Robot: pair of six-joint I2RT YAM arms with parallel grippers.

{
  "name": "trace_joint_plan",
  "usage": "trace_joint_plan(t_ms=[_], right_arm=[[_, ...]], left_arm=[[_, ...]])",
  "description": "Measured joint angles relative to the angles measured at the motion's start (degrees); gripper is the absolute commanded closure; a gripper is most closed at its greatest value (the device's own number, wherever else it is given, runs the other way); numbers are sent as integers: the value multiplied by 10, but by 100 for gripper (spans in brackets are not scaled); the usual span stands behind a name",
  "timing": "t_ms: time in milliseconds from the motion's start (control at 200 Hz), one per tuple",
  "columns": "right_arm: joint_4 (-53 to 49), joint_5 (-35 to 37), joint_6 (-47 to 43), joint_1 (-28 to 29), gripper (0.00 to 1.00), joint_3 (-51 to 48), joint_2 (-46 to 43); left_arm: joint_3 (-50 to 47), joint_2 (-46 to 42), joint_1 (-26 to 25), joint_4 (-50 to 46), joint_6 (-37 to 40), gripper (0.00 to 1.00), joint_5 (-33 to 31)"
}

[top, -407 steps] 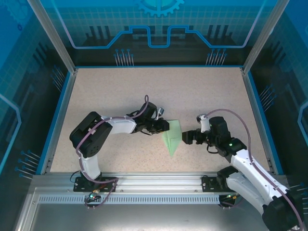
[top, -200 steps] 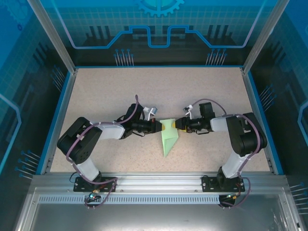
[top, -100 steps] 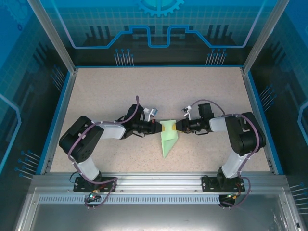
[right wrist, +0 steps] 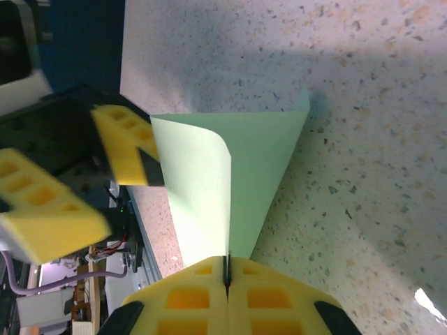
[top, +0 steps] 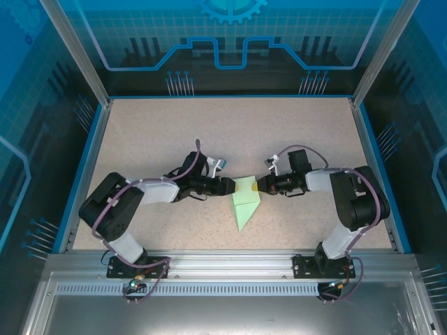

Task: Fold a paper plane with a square sheet of paper (fold left side to right side)
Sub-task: Fold the wing for the fifth time at the center of the table.

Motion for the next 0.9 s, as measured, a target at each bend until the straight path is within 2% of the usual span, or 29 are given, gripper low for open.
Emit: trace_joint_plan(t_ms=[135, 235, 345, 525, 675, 900], right_arm=[[-45, 26, 2, 0, 100, 10, -26], [-75, 43, 9, 0, 100, 28, -34], [-98, 57, 25, 2, 100, 40, -34], [-145, 83, 46, 24, 100, 68, -34], [-162, 98, 67, 39, 100, 85, -34], [-179, 116, 90, 53, 100, 95, -34]], left_arm=[[8, -115, -35, -110, 49, 44, -87], [37, -165, -100, -188, 75, 44, -156], [61, -175, -174, -247, 79, 43, -221], [107, -116, -269, -328, 75, 38, -308], [158, -42, -299, -364, 72, 33, -360], [235, 47, -325, -423, 58, 32, -438]])
